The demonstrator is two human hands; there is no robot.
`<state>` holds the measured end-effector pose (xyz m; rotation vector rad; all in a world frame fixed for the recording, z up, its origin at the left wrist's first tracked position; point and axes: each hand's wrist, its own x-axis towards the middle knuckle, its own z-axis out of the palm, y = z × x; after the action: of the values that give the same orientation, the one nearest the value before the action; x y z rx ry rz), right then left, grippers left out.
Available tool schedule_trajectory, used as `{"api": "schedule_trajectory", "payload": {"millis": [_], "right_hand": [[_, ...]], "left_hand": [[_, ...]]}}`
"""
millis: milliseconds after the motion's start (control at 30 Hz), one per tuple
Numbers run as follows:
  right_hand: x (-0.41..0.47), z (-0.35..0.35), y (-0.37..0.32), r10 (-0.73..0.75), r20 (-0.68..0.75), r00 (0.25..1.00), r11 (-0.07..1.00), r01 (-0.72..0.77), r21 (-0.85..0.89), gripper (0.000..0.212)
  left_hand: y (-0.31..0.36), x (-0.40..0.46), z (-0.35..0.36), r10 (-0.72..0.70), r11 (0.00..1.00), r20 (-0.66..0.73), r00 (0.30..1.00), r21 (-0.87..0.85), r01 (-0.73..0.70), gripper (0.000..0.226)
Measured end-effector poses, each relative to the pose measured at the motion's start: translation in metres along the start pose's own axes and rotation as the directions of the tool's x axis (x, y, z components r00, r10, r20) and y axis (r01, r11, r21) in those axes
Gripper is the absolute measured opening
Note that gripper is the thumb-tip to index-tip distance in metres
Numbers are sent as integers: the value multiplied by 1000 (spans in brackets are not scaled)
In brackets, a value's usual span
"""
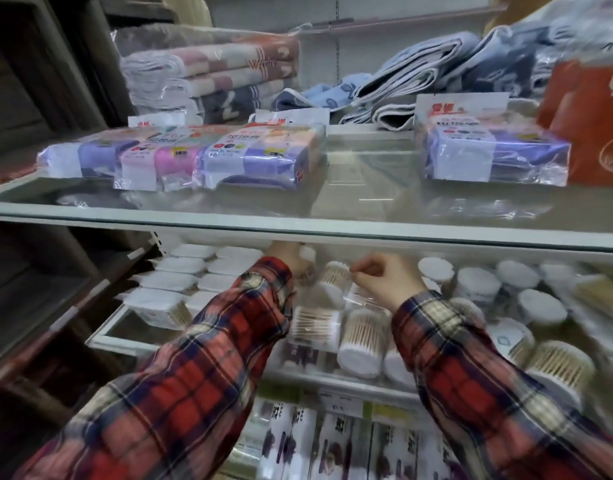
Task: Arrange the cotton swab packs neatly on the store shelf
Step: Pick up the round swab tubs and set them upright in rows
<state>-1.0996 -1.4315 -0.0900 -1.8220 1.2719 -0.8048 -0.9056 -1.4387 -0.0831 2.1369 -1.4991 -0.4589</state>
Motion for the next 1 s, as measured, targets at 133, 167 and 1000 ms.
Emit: {"api": "schedule_trajectory", "payload": {"millis": [133, 167, 1000], "right_hand": [[2, 1, 5, 62, -4, 998, 991, -61, 119, 11], [0, 2, 5, 82, 2, 997, 985, -81, 153, 10], [-19, 16, -31, 287, 230, 930, 748, -368, 553, 33]], "left_hand": [[1, -13, -11, 19, 998, -76, 997, -63, -23, 10], [1, -19, -16, 21, 995, -97, 995, -91, -30, 9], [-32, -127, -18, 126, 444, 44, 991, -896, -17, 59]]}}
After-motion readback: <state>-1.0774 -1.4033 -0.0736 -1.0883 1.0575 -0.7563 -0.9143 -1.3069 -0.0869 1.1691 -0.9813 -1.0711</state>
